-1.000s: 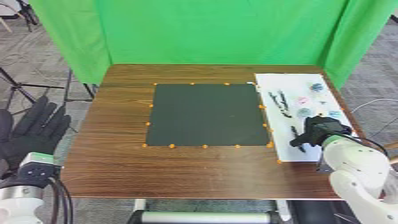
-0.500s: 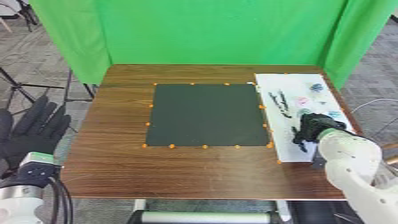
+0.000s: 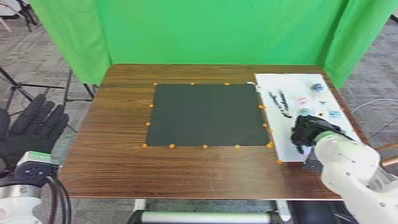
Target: Arrange flowers
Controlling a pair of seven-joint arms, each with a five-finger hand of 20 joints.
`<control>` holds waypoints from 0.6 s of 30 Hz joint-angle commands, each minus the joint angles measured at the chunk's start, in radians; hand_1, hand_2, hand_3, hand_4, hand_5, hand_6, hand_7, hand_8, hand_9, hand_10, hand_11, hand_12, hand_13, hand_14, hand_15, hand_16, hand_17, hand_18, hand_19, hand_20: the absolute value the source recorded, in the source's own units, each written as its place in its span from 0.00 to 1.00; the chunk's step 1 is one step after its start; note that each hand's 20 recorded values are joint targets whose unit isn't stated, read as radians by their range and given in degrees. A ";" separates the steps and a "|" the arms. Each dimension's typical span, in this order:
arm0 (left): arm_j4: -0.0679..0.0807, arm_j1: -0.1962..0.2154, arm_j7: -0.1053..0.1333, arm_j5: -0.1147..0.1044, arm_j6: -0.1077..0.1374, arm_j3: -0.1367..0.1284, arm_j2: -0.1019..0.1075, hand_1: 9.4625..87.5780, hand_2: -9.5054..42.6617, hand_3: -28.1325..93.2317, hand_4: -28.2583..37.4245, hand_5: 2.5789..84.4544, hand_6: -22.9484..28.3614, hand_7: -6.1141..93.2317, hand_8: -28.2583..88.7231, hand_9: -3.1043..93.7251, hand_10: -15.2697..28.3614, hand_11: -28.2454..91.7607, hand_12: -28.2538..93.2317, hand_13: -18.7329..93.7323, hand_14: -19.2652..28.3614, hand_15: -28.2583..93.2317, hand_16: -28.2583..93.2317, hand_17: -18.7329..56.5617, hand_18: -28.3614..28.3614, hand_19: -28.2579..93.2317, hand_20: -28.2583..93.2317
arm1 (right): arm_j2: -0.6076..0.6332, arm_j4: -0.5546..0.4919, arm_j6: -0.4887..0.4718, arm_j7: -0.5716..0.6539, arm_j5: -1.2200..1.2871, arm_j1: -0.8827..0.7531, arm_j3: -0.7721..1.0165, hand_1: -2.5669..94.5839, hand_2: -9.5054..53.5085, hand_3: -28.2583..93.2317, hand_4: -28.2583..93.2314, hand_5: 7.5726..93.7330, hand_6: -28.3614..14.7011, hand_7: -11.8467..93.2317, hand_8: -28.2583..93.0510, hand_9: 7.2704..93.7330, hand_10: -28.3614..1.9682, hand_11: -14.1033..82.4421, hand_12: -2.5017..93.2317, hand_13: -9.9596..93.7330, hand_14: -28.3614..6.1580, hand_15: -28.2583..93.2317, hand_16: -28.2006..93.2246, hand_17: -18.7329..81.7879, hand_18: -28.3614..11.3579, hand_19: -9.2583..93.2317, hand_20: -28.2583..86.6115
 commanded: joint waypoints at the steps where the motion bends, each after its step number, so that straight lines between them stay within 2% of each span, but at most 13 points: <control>1: -0.004 0.018 -0.001 -0.006 0.013 -0.013 -0.007 0.17 0.41 0.81 0.00 0.42 0.59 0.22 0.15 0.33 0.66 0.40 0.30 0.33 0.65 0.48 0.14 0.25 0.66 0.45 0.28 | 0.009 -0.112 0.186 -0.005 0.057 -0.087 0.057 0.53 0.00 0.87 0.09 0.76 0.60 0.55 0.43 0.84 0.56 0.57 0.60 0.80 0.46 0.79 0.54 0.58 0.06 0.93 0.59; 3: -0.001 0.014 -0.003 -0.011 0.017 -0.006 -0.006 0.17 0.41 0.81 0.00 0.42 0.59 0.21 0.15 0.33 0.66 0.40 0.30 0.33 0.65 0.47 0.14 0.25 0.66 0.45 0.28 | 0.009 -0.156 0.276 -0.009 0.217 -0.088 0.074 0.52 0.00 0.88 0.10 0.77 0.60 0.56 0.43 0.85 0.55 0.58 0.59 0.80 0.47 0.79 0.54 0.58 0.06 0.94 0.59; 5: 0.001 0.016 -0.003 -0.012 0.013 -0.004 -0.007 0.17 0.41 0.81 0.00 0.42 0.59 0.21 0.15 0.33 0.66 0.40 0.30 0.33 0.65 0.47 0.14 0.25 0.66 0.45 0.28 | -0.003 -0.171 0.332 -0.029 0.225 -0.046 0.038 0.51 0.00 0.88 0.12 0.78 0.59 0.56 0.43 0.85 0.55 0.58 0.60 0.81 0.46 0.80 0.55 0.59 0.05 0.94 0.59; 7: 0.000 0.027 -0.007 -0.013 0.020 -0.014 -0.004 0.17 0.41 0.81 0.00 0.42 0.59 0.21 0.15 0.33 0.66 0.40 0.30 0.33 0.65 0.47 0.14 0.25 0.66 0.46 0.28 | -0.028 -0.161 0.378 -0.040 0.218 0.053 -0.052 0.51 0.00 0.88 0.12 0.78 0.59 0.56 0.44 0.85 0.54 0.59 0.60 0.81 0.45 0.80 0.55 0.59 0.05 0.95 0.59; 10: 0.009 0.034 -0.013 -0.012 0.027 -0.030 0.001 0.17 0.41 0.81 0.00 0.42 0.59 0.21 0.15 0.33 0.66 0.40 0.30 0.33 0.65 0.47 0.14 0.25 0.66 0.46 0.28 | -0.105 -0.097 0.339 -0.044 0.305 0.270 -0.211 0.51 0.00 0.88 0.13 0.79 0.58 0.56 0.44 0.86 0.53 0.59 0.60 0.81 0.45 0.81 0.55 0.59 0.04 0.95 0.59; 12: 0.022 0.027 -0.020 -0.024 0.037 -0.027 0.013 0.17 0.41 0.81 0.00 0.42 0.59 0.21 0.15 0.33 0.66 0.40 0.30 0.33 0.65 0.47 0.14 0.25 0.66 0.46 0.28 | -0.155 -0.056 0.332 -0.042 0.321 0.375 -0.300 0.51 0.00 0.88 0.13 0.79 0.58 0.56 0.44 0.86 0.53 0.60 0.60 0.81 0.45 0.81 0.55 0.59 0.04 0.95 0.59; 13: 0.023 0.029 -0.022 -0.028 0.040 -0.032 0.014 0.17 0.40 0.81 0.00 0.42 0.59 0.21 0.15 0.33 0.66 0.40 0.30 0.33 0.65 0.47 0.14 0.25 0.66 0.46 0.28 | -0.182 -0.031 0.336 -0.044 0.314 0.421 -0.344 0.51 0.00 0.88 0.13 0.79 0.58 0.56 0.44 0.85 0.53 0.60 0.60 0.81 0.45 0.81 0.55 0.59 0.04 0.95 0.59; 15: 0.025 0.035 -0.022 -0.024 0.032 -0.040 0.014 0.17 0.40 0.81 0.00 0.42 0.59 0.21 0.15 0.33 0.66 0.40 0.30 0.33 0.65 0.47 0.14 0.25 0.66 0.46 0.28 | -0.241 0.020 0.323 -0.036 0.312 0.502 -0.419 0.51 0.00 0.88 0.13 0.79 0.58 0.56 0.44 0.85 0.54 0.60 0.60 0.81 0.45 0.81 0.55 0.59 0.04 0.96 0.58; 17: 0.027 0.035 -0.026 -0.022 0.035 -0.046 0.015 0.17 0.40 0.81 0.00 0.42 0.59 0.21 0.15 0.33 0.66 0.40 0.30 0.33 0.65 0.47 0.14 0.25 0.66 0.45 0.28 | -0.291 0.064 0.296 -0.016 0.335 0.560 -0.475 0.51 0.00 0.88 0.13 0.79 0.58 0.56 0.44 0.85 0.53 0.60 0.60 0.81 0.45 0.81 0.55 0.59 0.04 0.96 0.58; 18: 0.027 0.040 -0.019 -0.026 0.036 -0.048 0.018 0.17 0.40 0.81 0.00 0.42 0.59 0.21 0.15 0.33 0.66 0.40 0.30 0.33 0.65 0.47 0.14 0.25 0.66 0.45 0.28 | -0.311 0.088 0.290 -0.009 0.352 0.589 -0.507 0.51 0.00 0.88 0.13 0.79 0.58 0.56 0.44 0.85 0.53 0.60 0.60 0.81 0.45 0.81 0.55 0.59 0.04 0.96 0.58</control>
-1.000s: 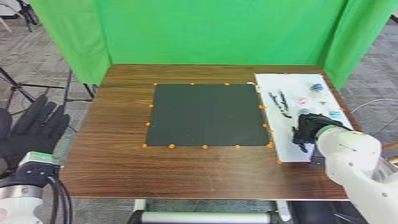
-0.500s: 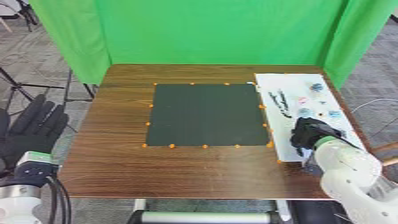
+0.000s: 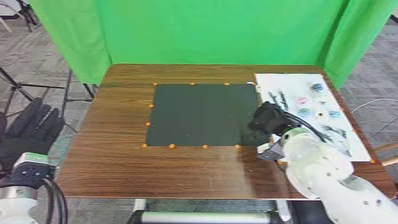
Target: Arrange flowers
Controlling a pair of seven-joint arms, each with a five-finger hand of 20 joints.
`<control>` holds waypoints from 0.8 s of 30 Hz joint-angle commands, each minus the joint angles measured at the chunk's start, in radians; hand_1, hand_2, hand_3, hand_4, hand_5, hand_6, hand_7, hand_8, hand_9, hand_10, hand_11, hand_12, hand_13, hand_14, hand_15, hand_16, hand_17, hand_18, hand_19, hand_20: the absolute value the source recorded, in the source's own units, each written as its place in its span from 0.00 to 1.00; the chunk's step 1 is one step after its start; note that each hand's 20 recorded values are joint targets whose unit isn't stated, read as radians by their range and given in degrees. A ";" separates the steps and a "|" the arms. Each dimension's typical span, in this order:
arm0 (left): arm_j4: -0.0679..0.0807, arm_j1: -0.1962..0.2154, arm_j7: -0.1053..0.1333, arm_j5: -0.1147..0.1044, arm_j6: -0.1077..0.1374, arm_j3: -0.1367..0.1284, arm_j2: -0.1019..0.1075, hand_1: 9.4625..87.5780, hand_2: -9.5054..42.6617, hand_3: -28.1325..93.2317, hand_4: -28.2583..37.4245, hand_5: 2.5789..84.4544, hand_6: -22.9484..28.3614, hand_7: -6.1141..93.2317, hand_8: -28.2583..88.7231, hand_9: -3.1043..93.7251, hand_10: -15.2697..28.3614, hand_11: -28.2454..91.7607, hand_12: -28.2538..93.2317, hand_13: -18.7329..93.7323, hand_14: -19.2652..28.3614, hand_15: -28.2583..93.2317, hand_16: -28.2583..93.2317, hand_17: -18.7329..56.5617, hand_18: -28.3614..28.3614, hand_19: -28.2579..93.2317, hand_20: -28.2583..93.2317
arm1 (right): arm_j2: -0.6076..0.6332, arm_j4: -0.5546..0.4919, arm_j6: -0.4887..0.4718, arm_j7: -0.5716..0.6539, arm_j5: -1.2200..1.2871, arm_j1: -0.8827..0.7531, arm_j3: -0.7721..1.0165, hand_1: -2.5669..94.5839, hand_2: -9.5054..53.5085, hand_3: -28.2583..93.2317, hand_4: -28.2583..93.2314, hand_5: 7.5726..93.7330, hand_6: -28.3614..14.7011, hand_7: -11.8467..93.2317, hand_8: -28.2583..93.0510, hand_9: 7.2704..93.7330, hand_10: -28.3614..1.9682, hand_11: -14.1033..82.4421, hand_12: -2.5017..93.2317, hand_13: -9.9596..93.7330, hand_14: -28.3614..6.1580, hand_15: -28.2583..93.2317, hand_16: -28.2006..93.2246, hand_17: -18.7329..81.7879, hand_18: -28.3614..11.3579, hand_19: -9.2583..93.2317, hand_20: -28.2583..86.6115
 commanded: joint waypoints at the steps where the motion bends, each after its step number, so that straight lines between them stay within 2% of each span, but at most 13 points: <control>1: 0.021 0.019 -0.010 -0.013 0.016 -0.023 0.014 0.17 0.40 0.81 0.00 0.42 0.58 0.21 0.15 0.33 0.66 0.40 0.30 0.33 0.65 0.47 0.14 0.25 0.66 0.45 0.28 | -0.259 0.148 -0.094 0.017 0.050 0.418 -0.245 0.51 0.00 0.88 0.13 0.79 0.58 0.56 0.44 0.85 0.53 0.60 0.60 0.81 0.45 0.81 0.55 0.59 0.04 0.96 0.58; 2: 0.026 0.013 -0.011 -0.014 0.014 -0.021 0.014 0.17 0.40 0.81 0.00 0.42 0.58 0.21 0.15 0.33 0.65 0.40 0.30 0.33 0.65 0.47 0.14 0.25 0.66 0.45 0.28 | -0.278 0.169 -0.097 0.023 0.058 0.442 -0.270 0.51 0.00 0.88 0.13 0.79 0.58 0.56 0.44 0.85 0.53 0.61 0.60 0.81 0.45 0.81 0.55 0.60 0.04 0.96 0.58; 3: 0.025 0.011 -0.010 -0.020 0.019 -0.017 0.016 0.17 0.40 0.81 0.00 0.42 0.58 0.21 0.15 0.33 0.65 0.40 0.30 0.33 0.65 0.47 0.14 0.25 0.66 0.45 0.28 | -0.300 0.186 -0.100 0.035 0.059 0.461 -0.293 0.51 0.00 0.88 0.13 0.79 0.58 0.56 0.44 0.85 0.53 0.61 0.60 0.81 0.45 0.81 0.55 0.60 0.04 0.96 0.58; 4: 0.025 0.012 -0.006 -0.023 0.012 -0.015 0.017 0.17 0.40 0.81 0.00 0.42 0.58 0.21 0.15 0.33 0.65 0.40 0.30 0.33 0.65 0.47 0.14 0.25 0.66 0.45 0.28 | -0.315 0.201 -0.104 0.041 0.054 0.478 -0.313 0.51 0.00 0.88 0.13 0.79 0.58 0.56 0.44 0.85 0.53 0.61 0.60 0.81 0.45 0.81 0.55 0.60 0.04 0.96 0.58; 9: 0.025 0.008 -0.009 -0.021 0.016 -0.004 0.024 0.17 0.40 0.81 0.00 0.42 0.58 0.21 0.15 0.33 0.65 0.40 0.30 0.33 0.65 0.47 0.14 0.25 0.66 0.45 0.28 | -0.402 0.292 -0.137 0.101 0.043 0.544 -0.386 0.51 0.00 0.88 0.13 0.79 0.58 0.56 0.44 0.85 0.53 0.61 0.60 0.81 0.44 0.81 0.55 0.60 0.03 0.96 0.57; 13: 0.019 0.008 0.002 -0.021 0.021 0.003 0.038 0.17 0.40 0.81 0.00 0.42 0.58 0.21 0.16 0.33 0.65 0.40 0.30 0.33 0.65 0.47 0.14 0.25 0.66 0.45 0.28 | -0.465 0.362 -0.166 0.158 0.051 0.579 -0.427 0.52 0.00 0.88 0.13 0.79 0.57 0.55 0.44 0.85 0.51 0.61 0.59 0.82 0.44 0.81 0.55 0.60 0.02 0.97 0.57; 16: 0.020 -0.004 0.004 -0.020 0.020 0.016 0.045 0.17 0.40 0.81 0.00 0.42 0.58 0.21 0.16 0.33 0.65 0.40 0.30 0.33 0.65 0.47 0.14 0.25 0.66 0.45 0.28 | -0.489 0.391 -0.152 0.182 0.024 0.599 -0.472 0.52 0.00 0.88 0.13 0.79 0.57 0.55 0.44 0.85 0.51 0.61 0.59 0.82 0.44 0.81 0.55 0.60 0.02 0.97 0.56; 20: 0.020 -0.010 0.007 -0.022 0.025 0.023 0.050 0.17 0.40 0.80 0.00 0.42 0.58 0.21 0.16 0.33 0.65 0.40 0.30 0.33 0.65 0.47 0.14 0.25 0.66 0.45 0.28 | -0.524 0.417 -0.182 0.212 0.006 0.586 -0.487 0.53 0.00 0.87 0.13 0.80 0.57 0.55 0.44 0.86 0.50 0.62 0.59 0.82 0.43 0.81 0.55 0.60 0.01 0.97 0.56; 23: 0.024 -0.026 -0.006 -0.018 0.027 0.031 0.049 0.17 0.40 0.80 0.00 0.42 0.58 0.21 0.16 0.33 0.65 0.40 0.30 0.33 0.65 0.47 0.14 0.25 0.66 0.45 0.28 | -0.544 0.433 -0.177 0.244 -0.010 0.565 -0.496 0.54 0.00 0.87 0.12 0.80 0.57 0.55 0.43 0.86 0.50 0.62 0.58 0.82 0.43 0.81 0.55 0.61 0.01 0.97 0.55; 24: 0.024 -0.025 0.003 -0.022 0.027 0.036 0.052 0.17 0.40 0.80 0.00 0.42 0.58 0.21 0.16 0.33 0.65 0.40 0.30 0.33 0.65 0.47 0.14 0.25 0.66 0.45 0.28 | -0.544 0.437 -0.175 0.246 -0.016 0.562 -0.503 0.54 0.00 0.86 0.12 0.80 0.57 0.55 0.43 0.86 0.50 0.62 0.58 0.82 0.43 0.81 0.55 0.61 0.01 0.98 0.55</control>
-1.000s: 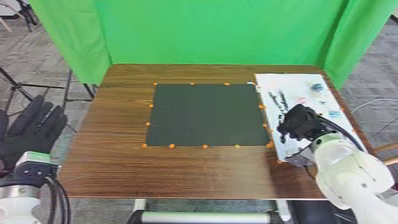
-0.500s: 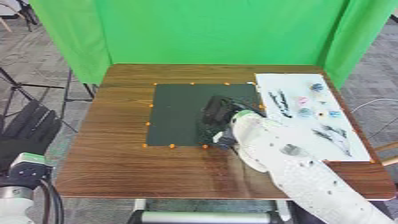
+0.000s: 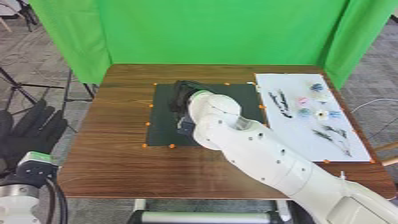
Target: Arrange flowers
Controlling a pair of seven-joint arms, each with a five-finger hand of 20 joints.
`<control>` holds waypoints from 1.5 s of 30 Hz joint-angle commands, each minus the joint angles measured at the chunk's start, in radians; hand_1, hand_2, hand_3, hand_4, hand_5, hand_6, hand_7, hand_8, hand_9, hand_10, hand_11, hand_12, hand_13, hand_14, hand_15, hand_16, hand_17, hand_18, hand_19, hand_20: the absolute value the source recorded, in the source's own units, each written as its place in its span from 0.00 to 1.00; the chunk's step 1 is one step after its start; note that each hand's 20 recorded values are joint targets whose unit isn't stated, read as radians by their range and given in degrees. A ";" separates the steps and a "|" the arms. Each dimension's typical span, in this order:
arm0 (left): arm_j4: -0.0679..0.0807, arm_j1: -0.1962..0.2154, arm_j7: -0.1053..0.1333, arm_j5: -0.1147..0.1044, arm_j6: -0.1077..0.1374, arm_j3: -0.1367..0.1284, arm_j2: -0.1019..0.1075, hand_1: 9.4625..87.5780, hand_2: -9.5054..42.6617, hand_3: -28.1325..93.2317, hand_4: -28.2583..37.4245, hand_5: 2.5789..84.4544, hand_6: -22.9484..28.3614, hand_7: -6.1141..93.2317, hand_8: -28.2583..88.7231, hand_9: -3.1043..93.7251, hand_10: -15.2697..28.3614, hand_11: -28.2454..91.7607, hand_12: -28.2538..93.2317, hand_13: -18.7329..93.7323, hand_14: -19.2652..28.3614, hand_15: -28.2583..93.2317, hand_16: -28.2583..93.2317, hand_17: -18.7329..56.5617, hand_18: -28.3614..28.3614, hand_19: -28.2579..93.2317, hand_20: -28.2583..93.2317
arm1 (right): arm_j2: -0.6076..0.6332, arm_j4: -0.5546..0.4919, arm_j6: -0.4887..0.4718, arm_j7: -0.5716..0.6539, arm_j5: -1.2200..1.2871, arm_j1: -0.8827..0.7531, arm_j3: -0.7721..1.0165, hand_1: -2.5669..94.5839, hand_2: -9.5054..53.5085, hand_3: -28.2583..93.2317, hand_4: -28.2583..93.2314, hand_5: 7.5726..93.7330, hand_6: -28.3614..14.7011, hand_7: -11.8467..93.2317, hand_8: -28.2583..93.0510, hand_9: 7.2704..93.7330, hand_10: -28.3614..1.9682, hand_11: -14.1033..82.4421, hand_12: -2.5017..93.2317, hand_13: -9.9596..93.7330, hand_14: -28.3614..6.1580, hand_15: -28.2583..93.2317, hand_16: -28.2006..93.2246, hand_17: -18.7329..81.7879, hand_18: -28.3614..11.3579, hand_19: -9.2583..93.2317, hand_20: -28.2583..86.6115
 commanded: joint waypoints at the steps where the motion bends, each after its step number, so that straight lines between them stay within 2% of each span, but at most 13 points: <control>1: 0.001 -0.018 -0.004 -0.005 0.013 0.016 0.006 0.17 0.40 0.80 0.00 0.42 0.58 0.21 0.16 0.33 0.65 0.40 0.30 0.33 0.65 0.47 0.14 0.25 0.66 0.45 0.28 | -0.062 0.032 -0.019 0.066 -0.051 -0.046 -0.036 0.54 0.00 0.86 0.12 0.80 0.56 0.54 0.43 0.86 0.50 0.62 0.58 0.82 0.43 0.81 0.55 0.61 0.01 0.98 0.55; 5: 0.002 -0.021 -0.014 -0.002 0.020 0.015 0.012 0.17 0.40 0.80 0.00 0.42 0.58 0.22 0.16 0.33 0.65 0.40 0.30 0.33 0.65 0.48 0.14 0.25 0.67 0.45 0.28 | -0.090 0.043 -0.025 0.107 -0.064 -0.095 -0.027 0.55 0.00 0.86 0.11 0.81 0.56 0.53 0.43 0.86 0.50 0.62 0.58 0.82 0.42 0.81 0.54 0.61 0.00 0.98 0.54; 6: 0.000 -0.018 -0.002 -0.007 0.020 0.018 0.014 0.17 0.41 0.81 0.00 0.42 0.58 0.22 0.16 0.33 0.65 0.40 0.30 0.33 0.65 0.48 0.14 0.24 0.67 0.45 0.28 | -0.098 0.048 -0.013 0.115 -0.064 -0.101 -0.032 0.55 0.00 0.85 0.11 0.81 0.56 0.53 0.43 0.86 0.50 0.62 0.58 0.82 0.42 0.81 0.54 0.61 0.00 0.98 0.54; 7: 0.006 -0.033 -0.016 -0.003 0.015 0.023 0.014 0.17 0.41 0.81 0.00 0.42 0.58 0.22 0.16 0.33 0.65 0.40 0.30 0.33 0.65 0.48 0.14 0.24 0.67 0.46 0.28 | -0.100 0.050 -0.008 0.119 -0.077 -0.113 -0.031 0.56 0.00 0.85 0.11 0.81 0.56 0.52 0.43 0.86 0.49 0.62 0.58 0.82 0.43 0.81 0.54 0.61 0.00 0.98 0.54; 8: 0.006 -0.031 -0.003 -0.005 0.011 0.030 0.015 0.17 0.41 0.81 0.00 0.42 0.58 0.22 0.16 0.33 0.65 0.40 0.30 0.33 0.65 0.48 0.14 0.24 0.67 0.46 0.28 | -0.104 0.056 -0.010 0.114 -0.102 -0.118 -0.034 0.56 0.00 0.85 0.10 0.81 0.56 0.52 0.43 0.86 0.49 0.62 0.58 0.82 0.43 0.81 0.54 0.61 0.00 0.98 0.54; 13: 0.004 -0.029 -0.001 -0.002 0.013 0.032 0.009 0.17 0.42 0.81 0.00 0.42 0.58 0.22 0.16 0.33 0.65 0.40 0.30 0.33 0.65 0.48 0.14 0.24 0.67 0.46 0.28 | -0.112 0.070 -0.004 0.115 -0.103 -0.137 -0.013 0.57 0.00 0.84 0.10 0.81 0.56 0.52 0.42 0.85 0.50 0.62 0.57 0.82 0.43 0.81 0.54 0.61 0.00 0.98 0.53; 19: 0.018 -0.040 0.000 -0.009 0.011 0.051 0.002 0.17 0.41 0.81 0.00 0.42 0.58 0.22 0.16 0.33 0.65 0.40 0.30 0.33 0.65 0.47 0.14 0.24 0.67 0.46 0.28 | -0.121 0.078 -0.023 0.112 -0.096 -0.161 0.019 0.55 0.00 0.83 0.08 0.80 0.57 0.51 0.41 0.84 0.50 0.61 0.57 0.81 0.43 0.81 0.54 0.60 0.00 0.99 0.52; 26: 0.018 -0.046 -0.016 -0.002 0.009 0.054 0.002 0.17 0.41 0.81 0.00 0.42 0.58 0.22 0.16 0.33 0.65 0.40 0.31 0.33 0.65 0.47 0.14 0.24 0.67 0.46 0.28 | -0.120 0.094 0.036 0.127 -0.124 -0.156 0.019 0.52 0.00 0.80 0.07 0.78 0.57 0.50 0.40 0.82 0.45 0.65 0.50 0.80 0.42 0.81 0.53 0.59 0.01 0.99 0.51; 35: 0.018 -0.041 -0.016 -0.004 0.006 0.050 0.001 0.17 0.41 0.81 0.00 0.42 0.58 0.22 0.16 0.33 0.65 0.40 0.31 0.33 0.66 0.47 0.14 0.23 0.68 0.46 0.28 | -0.102 0.089 0.033 0.129 -0.133 -0.144 0.031 0.46 0.00 0.79 0.07 0.75 0.54 0.46 0.38 0.80 0.40 0.66 0.43 0.79 0.40 0.81 0.53 0.58 0.00 0.99 0.50; 38: 0.014 -0.032 -0.017 -0.004 0.006 0.040 -0.001 0.17 0.41 0.81 0.00 0.42 0.58 0.22 0.16 0.33 0.65 0.40 0.31 0.33 0.66 0.47 0.14 0.23 0.68 0.46 0.28 | -0.086 0.067 0.023 0.120 -0.114 -0.140 0.029 0.43 0.00 0.81 0.06 0.74 0.53 0.45 0.35 0.80 0.39 0.66 0.42 0.78 0.39 0.81 0.52 0.58 0.00 0.99 0.50; 39: 0.012 -0.028 -0.017 -0.003 0.008 0.036 -0.005 0.17 0.41 0.81 0.00 0.42 0.58 0.22 0.16 0.33 0.65 0.40 0.31 0.33 0.66 0.48 0.14 0.23 0.68 0.46 0.28 | -0.085 0.065 0.007 0.117 -0.108 -0.137 0.032 0.41 0.00 0.82 0.06 0.75 0.52 0.45 0.24 0.80 0.39 0.66 0.42 0.78 0.39 0.81 0.52 0.58 0.00 0.99 0.50; 41: 0.012 -0.026 -0.015 -0.004 0.004 0.034 -0.007 0.17 0.41 0.81 0.00 0.42 0.58 0.22 0.16 0.33 0.65 0.40 0.31 0.33 0.66 0.48 0.14 0.23 0.68 0.46 0.28 | -0.074 0.056 0.020 0.112 -0.121 -0.131 0.026 0.38 0.00 0.81 0.06 0.74 0.51 0.40 0.16 0.80 0.39 0.66 0.42 0.78 0.39 0.81 0.52 0.58 0.00 0.99 0.50; 45: 0.015 -0.032 -0.026 0.001 0.000 0.036 -0.019 0.17 0.41 0.81 0.00 0.42 0.58 0.22 0.16 0.33 0.65 0.40 0.31 0.33 0.66 0.47 0.14 0.23 0.68 0.46 0.28 | -0.045 0.031 0.012 0.099 -0.132 -0.122 0.047 0.36 0.00 0.80 0.07 0.74 0.49 0.34 0.15 0.80 0.38 0.66 0.42 0.78 0.38 0.81 0.52 0.58 0.00 0.99 0.50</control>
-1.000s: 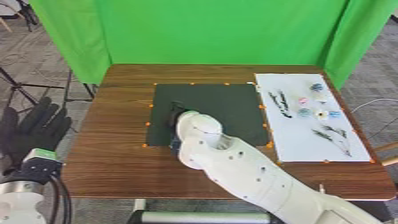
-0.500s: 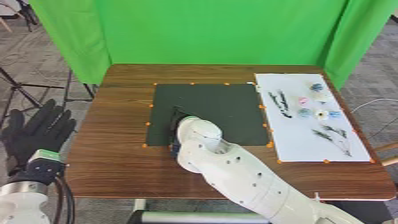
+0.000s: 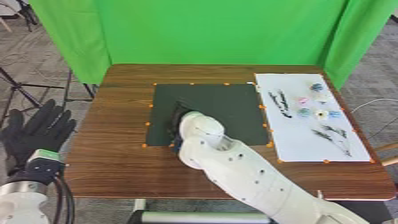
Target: Arrange flowers
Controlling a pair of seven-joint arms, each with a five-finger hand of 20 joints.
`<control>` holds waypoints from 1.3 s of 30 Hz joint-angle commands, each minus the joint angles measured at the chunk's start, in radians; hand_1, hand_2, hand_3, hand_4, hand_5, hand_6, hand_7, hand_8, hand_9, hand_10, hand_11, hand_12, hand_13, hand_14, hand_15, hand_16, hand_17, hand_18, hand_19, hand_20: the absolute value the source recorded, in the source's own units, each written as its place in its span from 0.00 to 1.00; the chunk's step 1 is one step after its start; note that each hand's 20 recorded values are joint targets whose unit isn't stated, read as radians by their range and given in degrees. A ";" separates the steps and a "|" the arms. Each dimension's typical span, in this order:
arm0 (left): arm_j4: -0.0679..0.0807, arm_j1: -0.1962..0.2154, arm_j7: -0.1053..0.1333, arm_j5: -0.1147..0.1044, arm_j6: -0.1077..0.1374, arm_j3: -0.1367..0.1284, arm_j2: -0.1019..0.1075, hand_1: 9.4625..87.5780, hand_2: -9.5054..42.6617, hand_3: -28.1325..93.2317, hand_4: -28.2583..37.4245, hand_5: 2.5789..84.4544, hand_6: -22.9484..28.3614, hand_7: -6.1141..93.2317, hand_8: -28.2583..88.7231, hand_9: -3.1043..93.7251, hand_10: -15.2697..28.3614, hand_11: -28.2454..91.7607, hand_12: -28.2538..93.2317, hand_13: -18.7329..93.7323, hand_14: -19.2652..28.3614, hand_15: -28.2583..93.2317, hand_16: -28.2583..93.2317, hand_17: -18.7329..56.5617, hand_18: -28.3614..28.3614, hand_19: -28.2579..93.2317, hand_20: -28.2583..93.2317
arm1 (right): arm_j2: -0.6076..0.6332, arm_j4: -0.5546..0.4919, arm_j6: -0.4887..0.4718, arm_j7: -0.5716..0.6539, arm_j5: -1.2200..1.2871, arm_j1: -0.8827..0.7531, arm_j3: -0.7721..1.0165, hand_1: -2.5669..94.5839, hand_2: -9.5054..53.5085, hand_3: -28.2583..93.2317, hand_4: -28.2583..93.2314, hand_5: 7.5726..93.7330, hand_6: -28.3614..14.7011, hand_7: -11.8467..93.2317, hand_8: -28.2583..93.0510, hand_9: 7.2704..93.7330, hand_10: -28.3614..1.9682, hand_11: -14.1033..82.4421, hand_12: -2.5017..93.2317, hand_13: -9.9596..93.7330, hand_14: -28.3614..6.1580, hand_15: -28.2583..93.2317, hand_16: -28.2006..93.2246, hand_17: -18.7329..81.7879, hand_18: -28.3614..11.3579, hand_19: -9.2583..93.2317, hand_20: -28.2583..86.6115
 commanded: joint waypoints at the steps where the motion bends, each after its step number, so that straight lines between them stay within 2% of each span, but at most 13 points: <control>1: 0.000 0.012 -0.017 0.005 -0.011 -0.008 -0.029 0.17 0.41 0.81 0.00 0.42 0.58 0.22 0.16 0.33 0.66 0.40 0.31 0.33 0.66 0.47 0.14 0.23 0.68 0.46 0.28 | 0.077 -0.056 -0.035 -0.018 -0.019 0.004 0.043 0.35 0.00 0.80 0.07 0.74 0.49 0.33 0.16 0.80 0.38 0.65 0.42 0.78 0.38 0.81 0.52 0.58 0.00 0.99 0.50; 5: -0.020 0.039 -0.009 0.012 -0.010 -0.020 -0.038 0.17 0.41 0.81 0.00 0.42 0.58 0.22 0.16 0.33 0.65 0.40 0.31 0.33 0.65 0.47 0.14 0.23 0.68 0.46 0.28 | 0.234 -0.248 -0.003 -0.124 -0.243 -0.099 0.120 0.34 0.00 0.80 0.07 0.70 0.46 0.30 0.16 0.79 0.37 0.62 0.40 0.77 0.36 0.80 0.52 0.57 0.00 0.98 0.50; 7: -0.027 0.051 -0.014 0.050 -0.008 -0.030 -0.044 0.17 0.41 0.81 0.00 0.42 0.58 0.22 0.16 0.33 0.66 0.40 0.31 0.33 0.65 0.47 0.14 0.23 0.68 0.46 0.28 | 0.301 -0.319 -0.004 -0.133 -0.255 -0.146 0.173 0.33 0.00 0.80 0.08 0.70 0.47 0.30 0.16 0.79 0.36 0.62 0.40 0.77 0.36 0.80 0.52 0.56 0.00 0.98 0.50; 8: -0.031 0.057 -0.010 0.053 -0.007 -0.036 -0.045 0.17 0.40 0.81 0.00 0.42 0.59 0.21 0.16 0.33 0.66 0.40 0.30 0.33 0.65 0.47 0.14 0.23 0.68 0.46 0.28 | 0.338 -0.357 -0.017 -0.130 -0.247 -0.173 0.207 0.33 0.00 0.80 0.08 0.70 0.47 0.30 0.16 0.79 0.36 0.61 0.40 0.77 0.36 0.80 0.52 0.56 0.00 0.98 0.50; 10: -0.037 0.066 0.005 0.039 -0.013 -0.047 -0.045 0.17 0.40 0.81 0.00 0.42 0.59 0.21 0.16 0.33 0.66 0.40 0.30 0.33 0.65 0.47 0.14 0.24 0.68 0.45 0.28 | 0.411 -0.416 -0.038 -0.128 -0.235 -0.229 0.279 0.33 0.00 0.79 0.08 0.70 0.47 0.30 0.17 0.78 0.35 0.60 0.39 0.76 0.36 0.80 0.52 0.56 0.00 0.98 0.50; 12: -0.044 0.076 0.009 0.050 -0.010 -0.057 -0.049 0.17 0.40 0.81 0.00 0.42 0.59 0.21 0.16 0.33 0.65 0.40 0.30 0.33 0.65 0.47 0.14 0.24 0.67 0.45 0.29 | 0.480 -0.466 -0.067 -0.117 -0.241 -0.299 0.364 0.33 0.00 0.78 0.08 0.69 0.47 0.30 0.17 0.77 0.35 0.59 0.38 0.76 0.36 0.80 0.52 0.56 0.00 0.98 0.50; 16: -0.054 0.100 0.036 0.039 -0.007 -0.065 -0.048 0.17 0.40 0.81 0.00 0.42 0.59 0.22 0.16 0.32 0.65 0.40 0.30 0.33 0.65 0.47 0.14 0.24 0.67 0.45 0.29 | 0.600 -0.526 -0.103 -0.098 -0.233 -0.403 0.487 0.33 0.00 0.77 0.08 0.68 0.45 0.30 0.17 0.75 0.33 0.57 0.37 0.75 0.37 0.79 0.51 0.55 0.00 0.98 0.51; 18: -0.054 0.093 0.033 0.037 -0.005 -0.064 -0.050 0.17 0.40 0.81 0.00 0.42 0.59 0.22 0.16 0.32 0.65 0.40 0.30 0.33 0.65 0.47 0.14 0.24 0.67 0.45 0.29 | 0.651 -0.556 -0.143 -0.083 -0.280 -0.463 0.554 0.33 0.00 0.77 0.07 0.67 0.45 0.30 0.17 0.74 0.33 0.56 0.37 0.74 0.37 0.79 0.51 0.55 0.00 0.98 0.51; 20: -0.061 0.098 0.041 0.037 0.007 -0.058 -0.043 0.17 0.40 0.81 0.00 0.42 0.59 0.22 0.16 0.32 0.66 0.40 0.30 0.33 0.65 0.47 0.14 0.24 0.67 0.44 0.29 | 0.694 -0.573 -0.163 -0.066 -0.343 -0.513 0.598 0.33 0.00 0.77 0.07 0.66 0.45 0.30 0.17 0.74 0.32 0.56 0.37 0.74 0.36 0.79 0.51 0.54 0.00 0.97 0.51; 21: -0.061 0.104 0.042 0.042 -0.002 -0.058 -0.044 0.17 0.40 0.81 0.00 0.42 0.59 0.22 0.16 0.32 0.66 0.40 0.30 0.33 0.65 0.47 0.14 0.24 0.67 0.44 0.29 | 0.712 -0.574 -0.151 -0.060 -0.348 -0.529 0.610 0.33 0.00 0.77 0.07 0.66 0.45 0.30 0.17 0.74 0.32 0.56 0.37 0.74 0.36 0.79 0.51 0.54 0.00 0.97 0.51; 29: -0.060 0.098 0.040 0.040 0.000 -0.050 -0.047 0.18 0.41 0.81 0.00 0.42 0.59 0.22 0.15 0.33 0.66 0.41 0.30 0.33 0.65 0.47 0.14 0.24 0.67 0.44 0.29 | 0.760 -0.562 -0.177 0.010 -0.293 -0.708 0.826 0.33 0.00 0.76 0.06 0.66 0.45 0.29 0.17 0.73 0.31 0.55 0.36 0.73 0.35 0.78 0.51 0.54 0.00 0.96 0.51; 32: -0.064 0.103 0.051 0.029 0.029 -0.048 -0.046 0.18 0.42 0.81 0.00 0.42 0.59 0.22 0.15 0.33 0.66 0.41 0.30 0.33 0.65 0.47 0.14 0.24 0.67 0.44 0.29 | 0.755 -0.553 -0.202 0.031 -0.259 -0.755 0.879 0.33 0.00 0.76 0.05 0.66 0.45 0.29 0.17 0.74 0.31 0.56 0.37 0.73 0.35 0.78 0.51 0.54 0.00 0.96 0.51; 39: -0.061 0.103 0.052 0.027 0.020 -0.041 -0.048 0.18 0.42 0.81 0.00 0.42 0.59 0.23 0.15 0.34 0.66 0.42 0.30 0.33 0.65 0.48 0.14 0.24 0.67 0.45 0.29 | 0.741 -0.521 -0.241 0.063 -0.205 -0.790 0.937 0.33 0.00 0.76 0.04 0.66 0.46 0.29 0.17 0.74 0.32 0.57 0.37 0.73 0.35 0.79 0.51 0.54 0.00 0.96 0.52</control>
